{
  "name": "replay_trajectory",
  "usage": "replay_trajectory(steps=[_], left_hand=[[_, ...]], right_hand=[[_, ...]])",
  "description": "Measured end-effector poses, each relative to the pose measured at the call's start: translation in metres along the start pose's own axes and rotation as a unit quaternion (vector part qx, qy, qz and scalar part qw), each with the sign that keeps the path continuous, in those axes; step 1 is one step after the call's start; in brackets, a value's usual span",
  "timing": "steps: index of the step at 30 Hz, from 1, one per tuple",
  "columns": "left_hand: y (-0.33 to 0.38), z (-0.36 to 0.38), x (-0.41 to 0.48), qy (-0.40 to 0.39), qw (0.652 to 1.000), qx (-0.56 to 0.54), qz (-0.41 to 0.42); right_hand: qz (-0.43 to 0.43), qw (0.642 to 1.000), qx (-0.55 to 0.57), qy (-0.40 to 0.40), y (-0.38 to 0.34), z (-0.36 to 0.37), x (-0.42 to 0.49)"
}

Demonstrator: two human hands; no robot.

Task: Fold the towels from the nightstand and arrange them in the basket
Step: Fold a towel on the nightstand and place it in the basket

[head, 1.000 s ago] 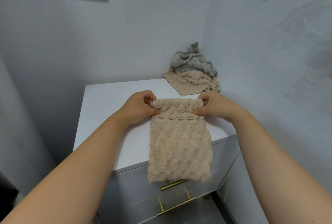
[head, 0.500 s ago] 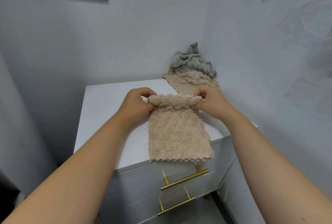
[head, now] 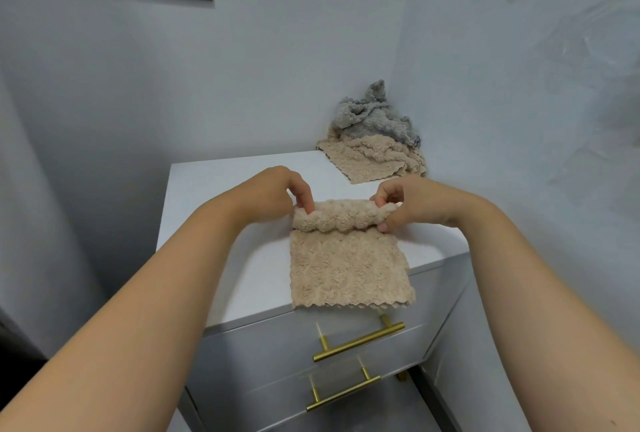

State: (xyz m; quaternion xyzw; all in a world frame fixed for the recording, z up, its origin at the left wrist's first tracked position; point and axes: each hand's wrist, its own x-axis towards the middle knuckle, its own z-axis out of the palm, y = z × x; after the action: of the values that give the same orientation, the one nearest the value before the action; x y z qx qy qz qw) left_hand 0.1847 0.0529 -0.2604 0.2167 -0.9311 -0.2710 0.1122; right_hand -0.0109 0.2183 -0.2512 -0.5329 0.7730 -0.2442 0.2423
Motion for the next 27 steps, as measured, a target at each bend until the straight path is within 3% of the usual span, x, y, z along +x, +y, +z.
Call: replay_trajectory(steps=[4,9,15,27], left_hand=[[0.017,-0.003,-0.004,0.017,1.0,0.017,-0.008],[0.024,0.012,0.003,0.046,0.994,0.095,0.043],[0.016,0.033,0.01,-0.107,0.987,0.113,0.024],[0.019,0.024,0.012,-0.109,0.989,0.101,-0.024]], right_hand=[[0.014,0.998,-0.009,-0.065,-0.006,-0.004,-0.009],[0.036,0.997,0.011,-0.06,-0.01,-0.008,-0.009],[0.021,0.999,-0.031,-0.013,-0.009,-0.005,-0.001],[0.051,0.982,-0.171,-0.059,-0.026,0.004,-0.003]])
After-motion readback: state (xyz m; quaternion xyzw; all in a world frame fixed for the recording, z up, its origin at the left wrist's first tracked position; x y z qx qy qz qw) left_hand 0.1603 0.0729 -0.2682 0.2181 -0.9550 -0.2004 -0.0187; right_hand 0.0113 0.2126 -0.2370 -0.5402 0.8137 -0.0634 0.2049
